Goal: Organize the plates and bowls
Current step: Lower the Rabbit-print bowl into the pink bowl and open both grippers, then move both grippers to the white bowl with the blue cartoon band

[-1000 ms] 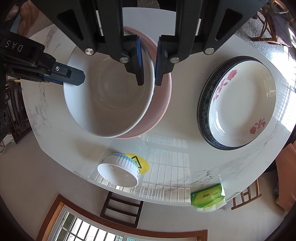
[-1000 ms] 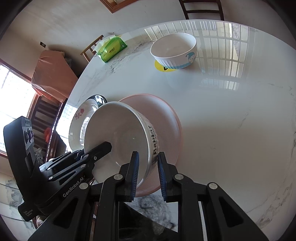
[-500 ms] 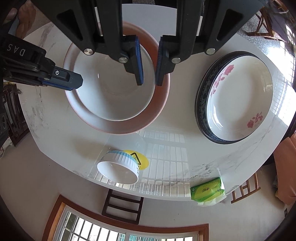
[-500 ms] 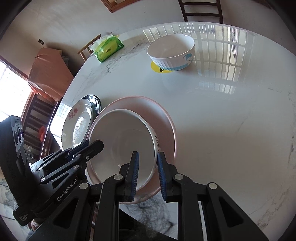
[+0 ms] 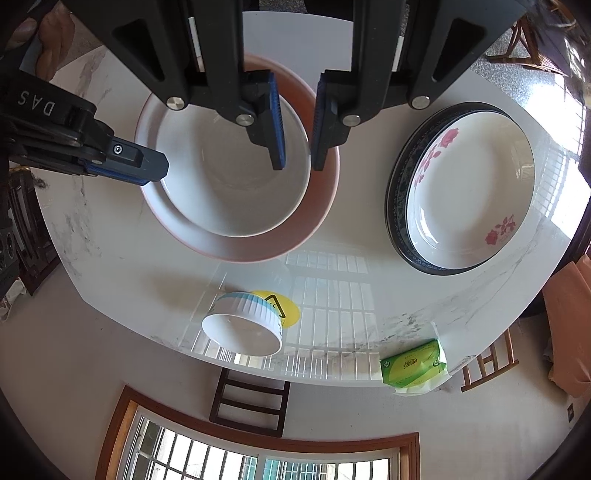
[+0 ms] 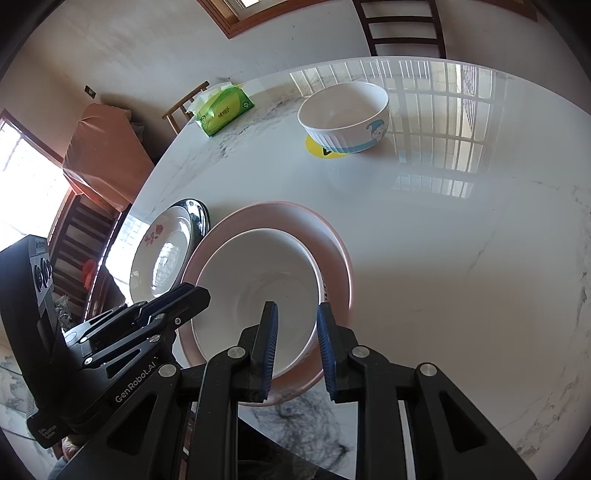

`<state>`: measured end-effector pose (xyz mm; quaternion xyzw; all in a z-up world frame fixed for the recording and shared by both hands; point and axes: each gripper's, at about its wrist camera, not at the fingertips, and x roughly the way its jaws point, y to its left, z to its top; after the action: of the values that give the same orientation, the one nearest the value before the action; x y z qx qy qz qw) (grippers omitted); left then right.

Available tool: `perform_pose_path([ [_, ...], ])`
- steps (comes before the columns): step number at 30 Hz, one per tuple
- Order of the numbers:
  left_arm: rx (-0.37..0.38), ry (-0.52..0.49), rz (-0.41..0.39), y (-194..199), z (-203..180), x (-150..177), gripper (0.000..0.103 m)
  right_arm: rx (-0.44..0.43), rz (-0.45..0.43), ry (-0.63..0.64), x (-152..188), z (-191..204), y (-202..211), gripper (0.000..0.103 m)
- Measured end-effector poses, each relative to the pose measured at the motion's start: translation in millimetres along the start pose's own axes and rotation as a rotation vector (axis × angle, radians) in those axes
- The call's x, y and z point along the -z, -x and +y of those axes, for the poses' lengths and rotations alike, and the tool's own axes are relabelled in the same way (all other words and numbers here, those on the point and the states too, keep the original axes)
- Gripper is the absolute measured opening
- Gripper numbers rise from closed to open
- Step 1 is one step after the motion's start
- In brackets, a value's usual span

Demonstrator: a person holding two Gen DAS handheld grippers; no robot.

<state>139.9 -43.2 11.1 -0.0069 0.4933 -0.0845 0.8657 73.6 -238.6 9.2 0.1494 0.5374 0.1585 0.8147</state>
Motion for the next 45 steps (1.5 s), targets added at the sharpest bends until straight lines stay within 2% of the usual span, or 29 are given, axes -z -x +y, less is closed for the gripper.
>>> perform_pose_path([
  [8,-0.049,-0.057,-0.047,13,-10,3,0.016,0.007,-0.053,0.024,4,0,7,0.024],
  [13,-0.067,-0.087,-0.072,19,-15,3,0.016,0.043,-0.191,0.083,7,0,24,0.025],
  [17,-0.076,-0.102,-0.089,22,-20,1,0.016,0.066,-0.295,0.125,7,-1,36,0.033],
  [19,-0.081,-0.111,-0.091,22,-23,-1,0.016,0.106,-0.357,0.151,8,-1,41,0.036],
  [21,-0.080,-0.121,-0.096,21,-25,-3,0.016,0.166,-0.420,0.185,8,-2,44,0.045],
  [24,-0.091,-0.142,-0.107,20,-30,-6,0.016,0.208,-0.467,0.188,6,-12,43,0.053],
  [27,-0.075,-0.143,-0.099,16,-31,-13,0.016,0.223,-0.463,0.172,0,-21,37,0.054],
  [30,-0.070,-0.136,-0.089,11,-32,-22,0.016,0.207,-0.406,0.155,-5,-30,30,0.054],
  [34,-0.068,-0.141,-0.086,5,-36,-36,0.016,0.148,-0.358,0.104,-12,-46,24,0.054],
  [39,0.031,-0.100,-0.025,-13,-33,-64,0.018,0.138,-0.344,0.086,-21,-58,18,0.054],
  [45,0.128,-0.056,0.038,-41,-29,-106,0.018,0.082,-0.312,0.015,-40,-80,9,0.054],
])
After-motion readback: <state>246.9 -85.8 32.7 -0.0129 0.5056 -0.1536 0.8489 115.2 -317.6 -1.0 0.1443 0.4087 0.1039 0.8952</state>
